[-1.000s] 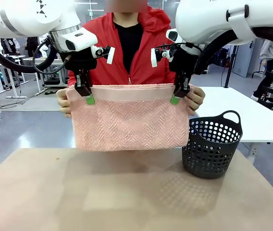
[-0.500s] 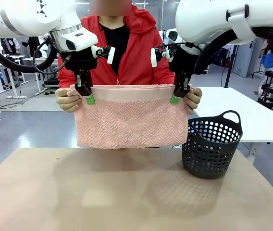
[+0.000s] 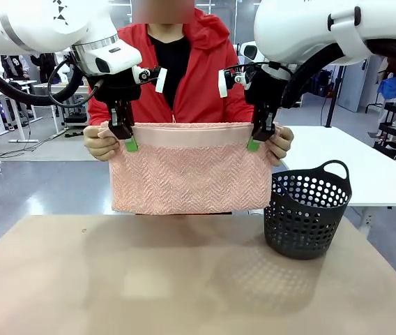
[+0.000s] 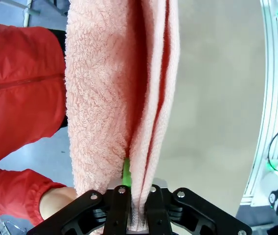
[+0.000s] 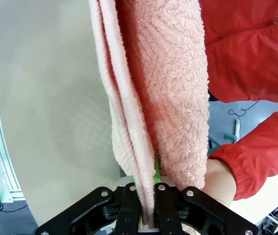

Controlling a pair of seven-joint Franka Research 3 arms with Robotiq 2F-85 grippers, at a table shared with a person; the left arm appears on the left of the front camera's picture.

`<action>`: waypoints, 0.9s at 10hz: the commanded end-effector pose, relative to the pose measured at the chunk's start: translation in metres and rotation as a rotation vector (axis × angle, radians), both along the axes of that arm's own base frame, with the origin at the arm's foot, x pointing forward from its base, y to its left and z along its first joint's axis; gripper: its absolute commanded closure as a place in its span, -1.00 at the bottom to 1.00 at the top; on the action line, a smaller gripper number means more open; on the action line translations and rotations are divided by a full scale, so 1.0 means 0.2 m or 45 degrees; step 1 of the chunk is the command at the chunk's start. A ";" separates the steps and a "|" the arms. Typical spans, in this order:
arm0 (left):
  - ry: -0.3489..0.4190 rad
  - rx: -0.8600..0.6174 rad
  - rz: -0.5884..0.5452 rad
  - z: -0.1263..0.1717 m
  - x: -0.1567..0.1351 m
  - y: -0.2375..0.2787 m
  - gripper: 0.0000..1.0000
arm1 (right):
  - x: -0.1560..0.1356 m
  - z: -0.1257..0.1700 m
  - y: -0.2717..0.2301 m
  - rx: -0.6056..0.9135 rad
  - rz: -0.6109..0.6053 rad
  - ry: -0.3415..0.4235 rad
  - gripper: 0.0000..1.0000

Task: Fold the towel.
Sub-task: Release the end of the 100 cm Hotel Towel you were holding.

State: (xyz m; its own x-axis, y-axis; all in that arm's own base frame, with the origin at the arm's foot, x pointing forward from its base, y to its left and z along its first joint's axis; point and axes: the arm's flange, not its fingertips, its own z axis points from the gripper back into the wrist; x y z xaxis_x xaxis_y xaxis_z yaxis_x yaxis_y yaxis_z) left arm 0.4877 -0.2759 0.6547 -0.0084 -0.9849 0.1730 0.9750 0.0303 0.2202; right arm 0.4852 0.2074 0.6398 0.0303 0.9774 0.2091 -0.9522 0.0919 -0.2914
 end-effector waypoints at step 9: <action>-0.006 -0.356 0.275 0.37 -0.32 0.44 -1.00 | -0.33 0.36 -0.49 0.406 -0.198 -0.053 -1.00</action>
State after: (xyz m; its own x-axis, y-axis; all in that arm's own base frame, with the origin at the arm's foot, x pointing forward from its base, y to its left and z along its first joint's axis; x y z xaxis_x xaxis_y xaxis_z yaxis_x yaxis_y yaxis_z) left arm 0.4381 -0.2035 0.7448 0.1177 -0.9060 0.4066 0.9510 0.2207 0.2166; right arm 0.4242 0.1228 0.7259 0.1104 0.8752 0.4710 -0.9192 0.2701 -0.2865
